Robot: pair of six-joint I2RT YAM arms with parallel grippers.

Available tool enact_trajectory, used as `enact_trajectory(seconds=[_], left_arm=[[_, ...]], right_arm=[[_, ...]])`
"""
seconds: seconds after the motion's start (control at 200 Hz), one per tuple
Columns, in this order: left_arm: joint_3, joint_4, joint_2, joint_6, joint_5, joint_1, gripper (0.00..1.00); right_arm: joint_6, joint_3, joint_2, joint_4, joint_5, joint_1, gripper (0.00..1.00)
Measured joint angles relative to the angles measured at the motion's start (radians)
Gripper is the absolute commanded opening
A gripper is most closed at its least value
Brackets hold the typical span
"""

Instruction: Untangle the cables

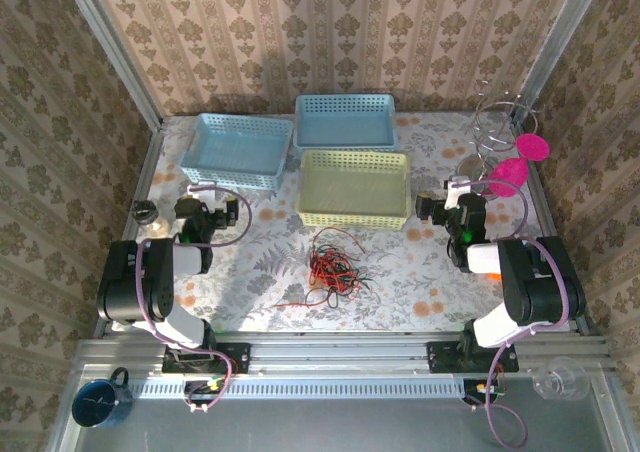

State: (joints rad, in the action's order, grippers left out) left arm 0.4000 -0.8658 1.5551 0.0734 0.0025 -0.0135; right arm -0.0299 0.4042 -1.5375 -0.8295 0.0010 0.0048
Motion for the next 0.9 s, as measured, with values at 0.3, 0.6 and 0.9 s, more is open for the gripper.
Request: enact_trajectory(seconds=[0.3,0.6,0.9], left_arm=[[0.000,0.000,0.000,0.000,0.000,0.000,1.00],[0.000,0.000,0.000,0.000,0.000,0.000,1.00],[0.000,0.000,0.000,0.000,0.000,0.000,1.00]], right_arm=[[0.000,0.000,0.000,0.000,0.022,0.009,1.00],[0.000,0.000,0.000,0.000,0.022,0.009,1.00],[0.000,0.000,0.000,0.000,0.022,0.009,1.00]])
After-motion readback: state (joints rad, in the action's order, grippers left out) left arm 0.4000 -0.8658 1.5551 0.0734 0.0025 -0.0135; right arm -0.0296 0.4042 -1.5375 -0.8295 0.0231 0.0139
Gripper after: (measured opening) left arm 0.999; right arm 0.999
